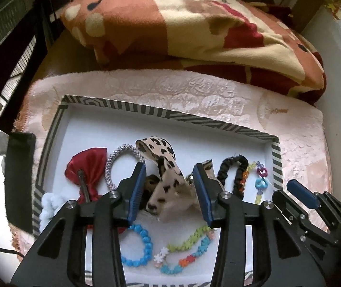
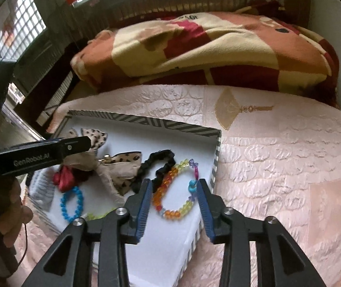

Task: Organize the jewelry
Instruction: 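Withdraw both tools from the tray toward the two remaining bracelets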

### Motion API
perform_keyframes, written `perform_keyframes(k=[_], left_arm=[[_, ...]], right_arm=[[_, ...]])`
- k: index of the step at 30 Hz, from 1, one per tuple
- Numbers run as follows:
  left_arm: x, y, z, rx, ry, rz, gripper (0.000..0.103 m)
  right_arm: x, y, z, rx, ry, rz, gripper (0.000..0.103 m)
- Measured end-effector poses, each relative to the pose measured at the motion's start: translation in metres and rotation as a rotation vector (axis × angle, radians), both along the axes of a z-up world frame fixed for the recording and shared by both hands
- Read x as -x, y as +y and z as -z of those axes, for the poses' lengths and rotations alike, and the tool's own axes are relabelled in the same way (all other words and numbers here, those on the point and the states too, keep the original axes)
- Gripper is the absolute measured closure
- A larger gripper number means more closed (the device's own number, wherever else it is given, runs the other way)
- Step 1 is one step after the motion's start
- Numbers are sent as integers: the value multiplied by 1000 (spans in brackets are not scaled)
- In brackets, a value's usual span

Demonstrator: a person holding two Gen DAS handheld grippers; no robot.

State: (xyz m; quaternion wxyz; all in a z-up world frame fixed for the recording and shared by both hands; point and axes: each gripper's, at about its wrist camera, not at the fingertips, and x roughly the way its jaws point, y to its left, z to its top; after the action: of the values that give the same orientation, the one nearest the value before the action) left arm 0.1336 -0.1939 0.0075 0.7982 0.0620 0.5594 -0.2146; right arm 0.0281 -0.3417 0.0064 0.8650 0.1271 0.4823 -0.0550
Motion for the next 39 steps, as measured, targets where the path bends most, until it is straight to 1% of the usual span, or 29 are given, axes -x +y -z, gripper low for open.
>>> perform_keyframes(k=[7,13,22,32,35,39], left_arm=[[23,17,-20,-4,-43,-10,62],[48,35,-28,-11,-52,-6,62],[92,69,-41,-20,-98,21,62],[133,116,-40,-34,-103,34,62],[142,132,-36,-37,-88,36,62],[152,156,-29,-39,-62,32,61]], right_arm=[[25,14,-18,-24,-29,26,61],[48,33,-23,-19,-27,36,61],[84,67,-33,-4,-44,58,60],[130,99,-27,9,-24,70,59],[147,102,-24,23,-13,85,59],[173,96,-11,30,25,128,57]])
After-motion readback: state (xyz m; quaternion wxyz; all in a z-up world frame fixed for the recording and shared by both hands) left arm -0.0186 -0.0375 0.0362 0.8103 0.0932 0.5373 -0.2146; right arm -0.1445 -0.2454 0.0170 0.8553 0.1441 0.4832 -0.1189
